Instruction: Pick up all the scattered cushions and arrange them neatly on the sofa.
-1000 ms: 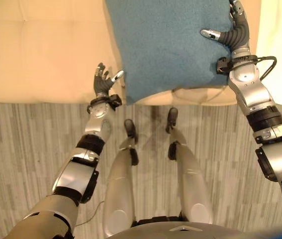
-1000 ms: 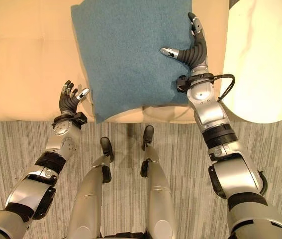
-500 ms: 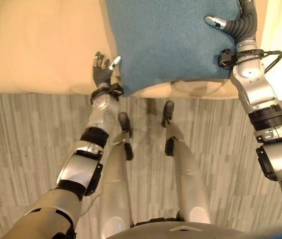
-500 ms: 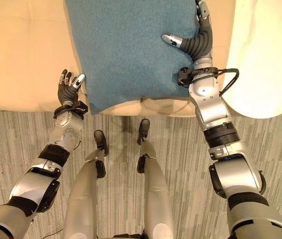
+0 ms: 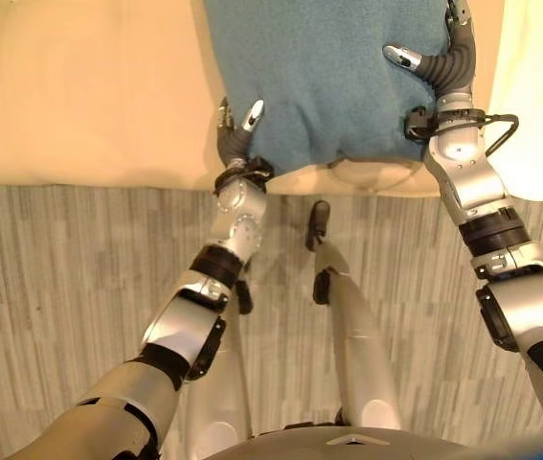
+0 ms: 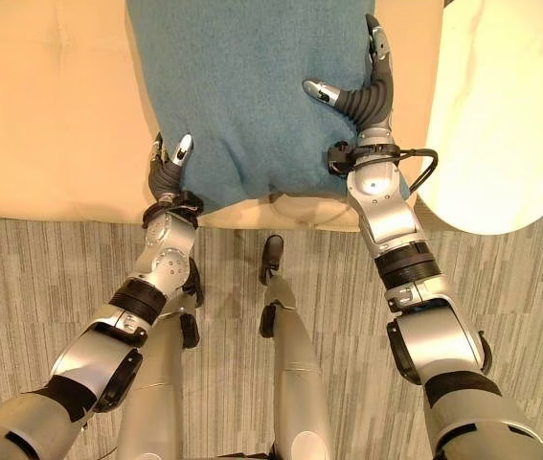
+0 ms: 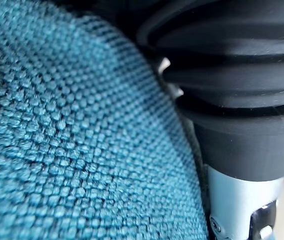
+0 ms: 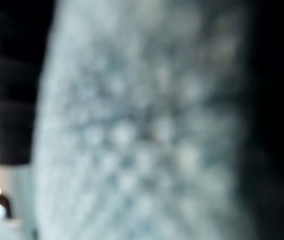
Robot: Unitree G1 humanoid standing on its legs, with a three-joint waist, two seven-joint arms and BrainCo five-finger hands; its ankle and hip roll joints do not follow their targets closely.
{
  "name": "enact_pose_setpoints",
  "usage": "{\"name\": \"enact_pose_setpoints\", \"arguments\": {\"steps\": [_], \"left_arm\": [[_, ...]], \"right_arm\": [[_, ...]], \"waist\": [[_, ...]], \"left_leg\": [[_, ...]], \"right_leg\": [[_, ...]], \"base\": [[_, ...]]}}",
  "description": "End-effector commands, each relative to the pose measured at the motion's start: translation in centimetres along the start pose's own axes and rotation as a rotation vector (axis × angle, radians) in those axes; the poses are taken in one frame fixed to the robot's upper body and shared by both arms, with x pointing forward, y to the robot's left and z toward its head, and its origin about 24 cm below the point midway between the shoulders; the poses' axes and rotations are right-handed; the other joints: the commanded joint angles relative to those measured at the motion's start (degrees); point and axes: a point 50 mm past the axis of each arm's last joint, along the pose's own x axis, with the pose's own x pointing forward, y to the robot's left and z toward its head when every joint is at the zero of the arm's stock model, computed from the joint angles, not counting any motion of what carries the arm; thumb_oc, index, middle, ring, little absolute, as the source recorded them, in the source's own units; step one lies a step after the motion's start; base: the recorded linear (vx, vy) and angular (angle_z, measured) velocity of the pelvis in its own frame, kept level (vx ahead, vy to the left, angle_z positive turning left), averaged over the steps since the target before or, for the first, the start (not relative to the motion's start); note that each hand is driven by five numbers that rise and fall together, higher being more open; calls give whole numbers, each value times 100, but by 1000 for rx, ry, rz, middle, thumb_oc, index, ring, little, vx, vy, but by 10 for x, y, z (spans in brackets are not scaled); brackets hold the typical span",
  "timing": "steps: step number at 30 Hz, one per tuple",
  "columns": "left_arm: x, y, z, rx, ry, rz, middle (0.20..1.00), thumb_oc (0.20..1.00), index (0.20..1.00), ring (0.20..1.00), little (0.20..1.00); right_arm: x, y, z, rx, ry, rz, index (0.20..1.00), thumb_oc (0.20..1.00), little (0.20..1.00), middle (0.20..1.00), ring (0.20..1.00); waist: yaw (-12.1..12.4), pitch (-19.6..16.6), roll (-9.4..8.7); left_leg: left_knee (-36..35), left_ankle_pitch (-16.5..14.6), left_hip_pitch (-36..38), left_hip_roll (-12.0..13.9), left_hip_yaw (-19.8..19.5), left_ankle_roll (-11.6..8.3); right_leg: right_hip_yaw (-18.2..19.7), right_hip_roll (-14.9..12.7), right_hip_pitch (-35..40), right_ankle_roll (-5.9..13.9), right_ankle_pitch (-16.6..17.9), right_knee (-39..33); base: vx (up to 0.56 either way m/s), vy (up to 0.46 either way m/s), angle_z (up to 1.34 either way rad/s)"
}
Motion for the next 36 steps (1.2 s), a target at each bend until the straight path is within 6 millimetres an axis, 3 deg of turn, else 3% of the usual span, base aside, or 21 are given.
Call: {"name": "enact_pose_setpoints", "arguments": {"steps": [1, 10, 11, 15, 16, 17, 23, 27, 29, 30, 32, 35, 36], "left_arm": [[-20, -83, -10, -94, 22, -283, 200, 200, 200, 200, 200], [-16, -40, -3, -128, -3, -162, 200, 200, 200, 200, 200], [-19, -25, -6, -136, 8, -130, 200, 200, 200, 200, 200], [-33, 0, -22, -142, 60, -87, 200, 200, 200, 200, 200], [-41, 11, -28, -135, 80, -83, 200, 200, 200, 200, 200], [-42, 11, -29, -134, 82, -82, 200, 200, 200, 200, 200], [-76, 37, -46, -122, 154, -100, 200, 200, 200, 200, 200], [-96, 48, -57, -130, 208, -126, 200, 200, 200, 200, 200], [-112, 55, -66, -82, 262, -174, 200, 200, 200, 200, 200], [-112, 55, -66, -82, 262, -174, 200, 200, 200, 200, 200], [-119, 58, -71, -96, 290, -171, 200, 200, 200, 200, 200], [-126, 64, -78, -108, 323, -149, 200, 200, 200, 200, 200], [-126, 64, -78, -108, 322, -151, 200, 200, 200, 200, 200]], "right_arm": [[-13, 47, 0, 35, 11, 165, 200, 200, 200, 200, 200], [-23, 37, -10, 63, 30, 146, 200, 200, 200, 200, 200], [-30, 34, -16, 68, 48, 146, 200, 200, 200, 200, 200], [-56, 32, -41, 106, 131, 160, 200, 200, 200, 200, 200], [-71, 33, -50, 120, 158, 184, 200, 200, 200, 200, 200], [-72, 33, -50, 120, 160, 184, 200, 200, 200, 200, 200], [-127, 40, -77, 192, 275, 258, 200, 200, 200, 200, 200], [-155, 40, -84, 230, 319, 283, 200, 200, 200, 200, 200], [-174, 29, -88, 231, 338, 276, 200, 200, 200, 200, 200], [-174, 29, -88, 231, 338, 276, 200, 200, 200, 200, 200], [-178, 26, -89, 238, 343, 260, 200, 200, 200, 200, 200], [-182, 26, -87, 267, 340, 242, 200, 200, 200, 200, 200], [-182, 26, -86, 267, 339, 241, 200, 200, 200, 200, 200]], "waist": [[-2, 48, 282], [53, -7, 429], [72, -63, 465], [147, -198, 534], [190, -213, 555], [191, -204, 554], [354, -292, 620], [498, -458, 716], [570, -606, 778], [565, -603, 780], [541, -678, 777], [414, -925, 744], [417, -902, 746]], "left_leg": [[-526, 116, 57, -75, -583, -271], [-613, 150, 365, -95, -571, -270], [-679, 156, 537, -103, -578, -272], [-938, 202, 1122, -140, -611, -302], [-1019, 218, 1450, -162, -649, -317], [-1030, 220, 1478, -164, -652, -318], [-1454, 523, 2524, -206, -822, -344], [-1715, 711, 3030, -176, -1081, -478], [-1690, 823, 3303, -132, -1335, -687], [-1689, 822, 3307, -132, -1342, -688], [-1641, 866, 3410, -65, -1152, -749], [-1724, 759, 3777, 197, -310, -717], [-1727, 870, 3728, 191, -256, -652]], "right_leg": [[153, -90, 83, 724, -276, 144], [186, -63, 332, 670, -309, 118], [164, -74, 480, 663, -344, 113], [69, -85, 1025, 643, -466, 86], [15, -88, 1325, 615, -552, 111], [11, -88, 1351, 615, -555, 106], [-332, -81, 2488, 514, -723, 13], [-748, -6, 3196, 480, -949, -84], [-1335, 64, 3958, 430, -1164, -333], [-1342, 66, 3968, 430, -1163, -339], [-1645, 56, 4283, 422, -1182, -554], [-1951, 95, 4720, 503, -1221, -871], [-2016, 78, 4684, 456, -1110, -893]], "base": [[0, 0, 0], [-3, -11, -2], [9, -23, -4], [35, -45, 3], [31, -50, 17], [42, -60, 20], [18, -82, 20], [60, -139, 42], [89, -186, 110], [45, -108, 119], [14, -77, 67], [69, -34, 81], [242, 41, 106]]}}
